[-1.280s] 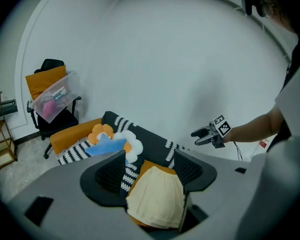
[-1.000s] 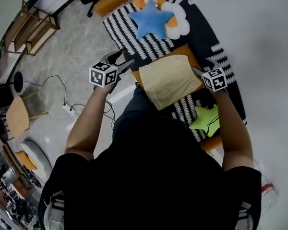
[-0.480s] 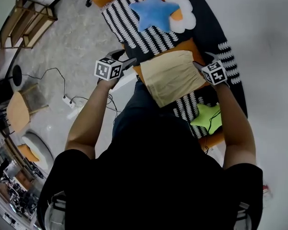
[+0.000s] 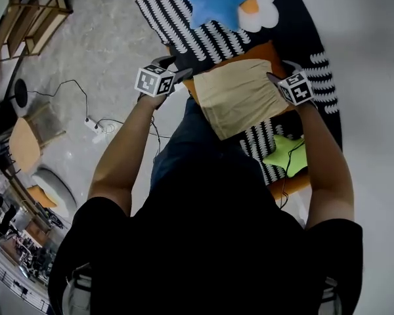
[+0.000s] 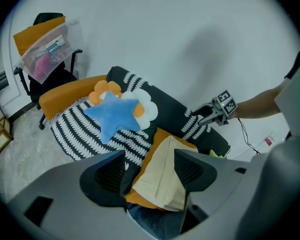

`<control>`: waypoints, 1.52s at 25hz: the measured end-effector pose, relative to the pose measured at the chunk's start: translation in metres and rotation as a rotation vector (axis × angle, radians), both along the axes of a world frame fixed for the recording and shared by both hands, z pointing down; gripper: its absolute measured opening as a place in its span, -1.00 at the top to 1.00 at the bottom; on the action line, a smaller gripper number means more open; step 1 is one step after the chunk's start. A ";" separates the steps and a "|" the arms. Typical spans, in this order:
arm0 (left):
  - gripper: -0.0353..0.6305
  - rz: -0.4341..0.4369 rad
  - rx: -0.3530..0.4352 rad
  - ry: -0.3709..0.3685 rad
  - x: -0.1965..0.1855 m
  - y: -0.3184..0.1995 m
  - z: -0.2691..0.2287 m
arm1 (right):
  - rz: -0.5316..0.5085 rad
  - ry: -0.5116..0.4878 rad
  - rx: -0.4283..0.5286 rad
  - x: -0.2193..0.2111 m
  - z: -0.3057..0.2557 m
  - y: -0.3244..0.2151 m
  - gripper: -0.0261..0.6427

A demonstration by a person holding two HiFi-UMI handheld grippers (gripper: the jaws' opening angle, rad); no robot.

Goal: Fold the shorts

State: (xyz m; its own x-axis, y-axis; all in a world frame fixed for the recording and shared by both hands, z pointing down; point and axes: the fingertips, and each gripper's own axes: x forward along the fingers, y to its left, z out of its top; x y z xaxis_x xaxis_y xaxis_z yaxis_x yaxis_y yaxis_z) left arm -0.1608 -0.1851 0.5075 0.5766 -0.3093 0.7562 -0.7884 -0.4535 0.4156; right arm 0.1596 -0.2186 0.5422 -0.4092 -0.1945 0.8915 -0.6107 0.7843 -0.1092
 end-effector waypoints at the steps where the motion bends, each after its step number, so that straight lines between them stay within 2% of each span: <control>1: -0.05 0.008 -0.007 -0.006 0.000 -0.001 0.007 | -0.002 0.004 -0.005 0.000 0.006 -0.002 0.04; 11: -0.05 0.059 -0.079 -0.051 0.015 -0.009 0.082 | -0.113 0.073 -0.031 0.010 0.068 -0.023 0.04; 18: -0.04 0.095 -0.131 -0.073 0.016 0.003 0.146 | -0.176 0.125 -0.098 0.010 0.123 -0.016 0.05; 25: 0.03 0.199 -0.181 -0.116 0.017 0.022 0.201 | -0.221 0.155 -0.139 0.015 0.155 -0.029 0.07; 31: 0.06 0.245 -0.222 -0.122 0.019 0.041 0.248 | -0.264 0.190 -0.188 0.017 0.199 -0.026 0.19; 35: 0.09 0.315 -0.238 -0.124 0.023 0.045 0.269 | -0.326 0.226 -0.223 0.020 0.218 -0.024 0.22; 38: 0.10 0.362 -0.259 -0.103 0.030 0.049 0.286 | -0.417 0.283 -0.226 0.028 0.235 -0.025 0.23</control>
State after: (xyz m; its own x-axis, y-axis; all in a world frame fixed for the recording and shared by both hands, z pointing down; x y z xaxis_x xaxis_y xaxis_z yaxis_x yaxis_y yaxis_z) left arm -0.1305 -0.1359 0.7931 0.5306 0.1049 0.8411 -0.6414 -0.5991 0.4793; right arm 0.1873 -0.2437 0.7774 -0.1493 0.1419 0.9786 -0.2838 0.9419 -0.1799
